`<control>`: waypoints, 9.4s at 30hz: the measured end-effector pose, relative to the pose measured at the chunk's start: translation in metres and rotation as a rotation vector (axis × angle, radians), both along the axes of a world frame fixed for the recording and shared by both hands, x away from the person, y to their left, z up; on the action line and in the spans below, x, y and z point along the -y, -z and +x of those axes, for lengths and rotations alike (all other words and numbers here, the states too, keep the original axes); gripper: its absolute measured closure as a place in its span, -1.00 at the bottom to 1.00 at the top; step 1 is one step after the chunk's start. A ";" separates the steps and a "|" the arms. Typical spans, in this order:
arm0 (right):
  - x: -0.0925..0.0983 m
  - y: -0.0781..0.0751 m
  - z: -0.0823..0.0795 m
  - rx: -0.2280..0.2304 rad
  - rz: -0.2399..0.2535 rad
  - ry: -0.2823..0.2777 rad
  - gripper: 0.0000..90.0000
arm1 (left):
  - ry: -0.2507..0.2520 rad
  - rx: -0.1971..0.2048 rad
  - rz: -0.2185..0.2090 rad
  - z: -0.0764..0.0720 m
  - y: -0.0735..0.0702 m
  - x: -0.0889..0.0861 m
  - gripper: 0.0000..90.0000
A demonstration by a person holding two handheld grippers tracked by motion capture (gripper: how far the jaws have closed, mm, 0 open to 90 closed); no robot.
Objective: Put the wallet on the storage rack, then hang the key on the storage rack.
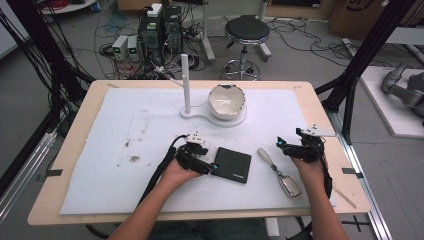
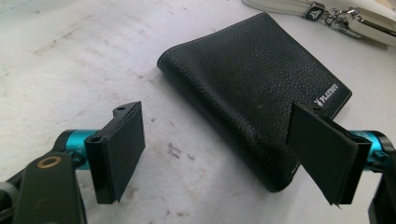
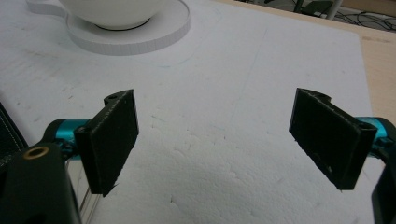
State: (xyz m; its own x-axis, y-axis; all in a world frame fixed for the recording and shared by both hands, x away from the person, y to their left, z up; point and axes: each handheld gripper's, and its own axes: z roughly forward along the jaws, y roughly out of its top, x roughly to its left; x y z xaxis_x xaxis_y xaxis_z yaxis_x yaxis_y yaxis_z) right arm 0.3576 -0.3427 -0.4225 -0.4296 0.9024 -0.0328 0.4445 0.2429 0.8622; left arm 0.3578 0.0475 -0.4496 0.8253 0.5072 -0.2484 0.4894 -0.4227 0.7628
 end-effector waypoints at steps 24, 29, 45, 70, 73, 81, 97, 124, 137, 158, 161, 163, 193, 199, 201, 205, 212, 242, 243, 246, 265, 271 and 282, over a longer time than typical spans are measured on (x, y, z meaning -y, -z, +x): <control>0.007 -0.001 -0.018 0.005 -0.039 0.016 -0.65 | 0.024 0.044 0.087 -0.002 -0.001 0.034 -0.39; 0.006 -0.001 -0.017 0.003 -0.041 0.009 -0.65 | 0.012 0.037 0.066 -0.002 -0.001 0.030 -0.10; 0.001 0.000 -0.015 0.004 -0.057 -0.004 -0.65 | 0.019 0.091 -0.014 -0.006 -0.001 0.020 0.75; 0.000 0.002 -0.012 -0.003 -0.055 -0.014 -0.65 | 0.023 0.231 -0.087 -0.014 -0.064 -0.009 0.84; -0.001 0.002 -0.012 -0.001 -0.056 -0.013 -0.65 | 0.010 0.249 -0.078 -0.012 -0.073 -0.012 0.85; -0.003 0.002 -0.011 -0.007 -0.059 -0.022 -0.65 | -0.012 0.299 -0.040 -0.001 -0.100 -0.014 0.85; -0.004 0.004 -0.008 -0.009 -0.052 -0.033 -0.65 | -0.037 0.382 0.019 0.033 -0.156 -0.001 0.85; -0.004 0.005 -0.006 -0.017 -0.050 -0.035 -0.65 | -0.125 0.407 0.044 0.122 -0.179 0.023 0.85; -0.001 0.006 -0.005 -0.021 -0.035 -0.036 -0.65 | -0.197 0.408 0.173 0.147 -0.154 0.031 0.85; -0.003 0.006 -0.005 -0.020 -0.040 -0.039 -0.65 | -0.183 0.379 0.214 0.154 -0.121 0.040 0.61; -0.002 0.006 -0.005 -0.020 -0.035 -0.041 -0.65 | -0.201 0.376 0.237 0.153 -0.121 0.040 0.06; -0.002 0.006 -0.005 -0.021 -0.034 -0.039 -0.65 | -0.210 0.383 0.232 0.151 -0.123 0.039 -0.03; 0.000 0.005 -0.006 -0.017 -0.027 -0.021 -0.65 | -0.151 0.381 -0.002 0.057 -0.140 -0.051 -0.43; -0.001 0.006 -0.005 -0.023 -0.033 -0.024 -0.65 | -0.124 0.361 -0.035 0.029 -0.120 -0.073 -0.49; -0.002 0.006 -0.005 -0.025 -0.039 -0.027 -0.65 | -0.115 0.354 -0.040 0.022 -0.113 -0.079 -0.49; -0.002 0.006 -0.005 -0.023 -0.040 -0.030 -0.65 | -0.124 0.354 -0.078 0.007 -0.102 -0.095 -0.49; -0.004 0.007 -0.005 -0.028 -0.048 -0.034 -0.65 | -0.134 0.333 -0.072 -0.010 -0.086 -0.110 -0.49; -0.018 0.005 -0.013 -0.034 -0.070 -0.106 -0.65 | -0.185 0.333 -0.113 -0.021 -0.077 -0.151 -0.53; -0.018 0.005 -0.013 -0.035 -0.072 -0.109 -0.65 | -0.189 0.333 -0.112 -0.021 -0.077 -0.153 -0.53; -0.021 0.004 -0.014 -0.041 -0.070 -0.122 -0.65 | -0.207 0.337 -0.105 -0.022 -0.077 -0.158 -0.53; -0.033 0.007 -0.028 -0.117 -0.120 -0.230 -0.65 | -0.265 0.331 -0.104 -0.019 -0.072 -0.177 -0.53; -0.034 0.011 -0.030 -0.174 -0.153 -0.263 -0.65 | -0.266 0.331 -0.100 -0.019 -0.072 -0.177 -0.53; -0.032 0.018 -0.032 -0.255 -0.192 -0.312 -0.08 | -0.276 0.326 -0.103 -0.019 -0.071 -0.179 -0.53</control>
State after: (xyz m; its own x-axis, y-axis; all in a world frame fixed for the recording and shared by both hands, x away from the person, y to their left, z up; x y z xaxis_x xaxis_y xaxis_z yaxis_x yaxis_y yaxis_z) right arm 0.3260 -0.3104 -0.4407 -0.6963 0.7164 -0.0444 0.5174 0.5439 0.6606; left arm 0.3392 0.2267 -0.3786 0.7055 0.7063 -0.0582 0.3003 -0.2236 0.9273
